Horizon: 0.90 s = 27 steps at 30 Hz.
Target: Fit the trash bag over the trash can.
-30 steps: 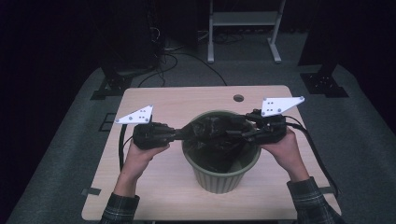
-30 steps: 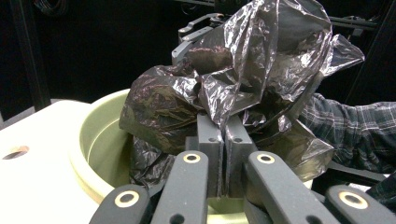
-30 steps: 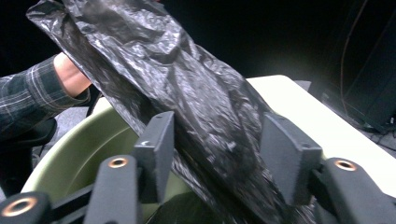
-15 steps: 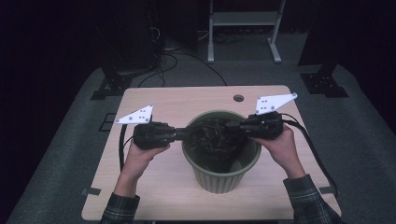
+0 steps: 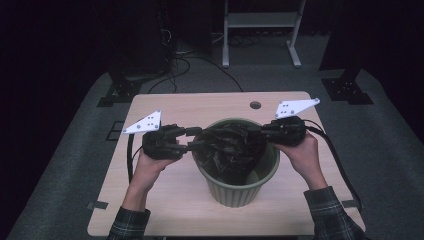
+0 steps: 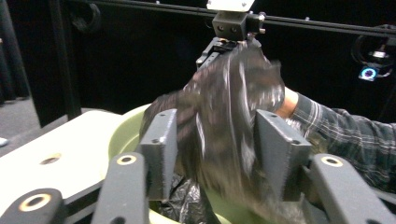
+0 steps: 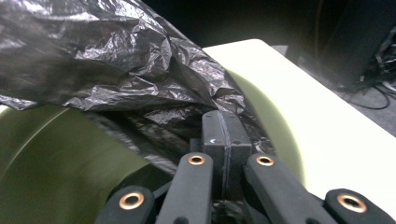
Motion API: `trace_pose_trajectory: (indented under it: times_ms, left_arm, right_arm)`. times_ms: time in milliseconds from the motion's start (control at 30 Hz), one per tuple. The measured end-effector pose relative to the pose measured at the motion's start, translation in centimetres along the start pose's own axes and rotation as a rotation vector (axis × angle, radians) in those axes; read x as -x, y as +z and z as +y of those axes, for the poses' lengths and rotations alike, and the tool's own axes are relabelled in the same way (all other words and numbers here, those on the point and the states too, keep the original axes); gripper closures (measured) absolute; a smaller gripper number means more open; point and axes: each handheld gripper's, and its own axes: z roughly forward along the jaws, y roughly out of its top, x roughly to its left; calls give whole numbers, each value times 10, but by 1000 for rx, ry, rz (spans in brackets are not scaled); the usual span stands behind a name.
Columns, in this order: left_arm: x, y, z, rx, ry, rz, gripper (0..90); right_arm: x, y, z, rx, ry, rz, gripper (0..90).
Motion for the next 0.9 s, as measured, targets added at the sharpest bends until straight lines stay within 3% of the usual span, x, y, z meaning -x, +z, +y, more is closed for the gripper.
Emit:
trace_pose_trajectory:
  times_ms: [133,500,567,600,700,767,833,900]
  left_arm:
    - [1,-2,1,1,2,17,423]
    - [3,5,0,-33,1,-9,393]
    - [3,6,2,-41,10,-16,469]
    - [3,7,3,-42,12,-30,595]
    - [0,11,6,-48,7,-47,789]
    - [-3,14,8,-46,2,-50,861]
    - [-6,16,10,-35,-7,-43,892]
    - [-10,18,13,-32,-9,-29,895]
  right_arm:
    - [8,-7,-2,20,24,-30,900]
    - [22,-14,-8,34,87,-61,900]
    - [24,-13,-8,31,93,-59,900]
    - [24,-12,-9,31,92,-53,900]
    - [25,-10,-9,28,92,-45,900]
    - [25,-9,-10,29,94,-43,894]
    - [24,-9,-10,38,98,-56,758]
    - [23,-13,-11,56,96,-66,683]
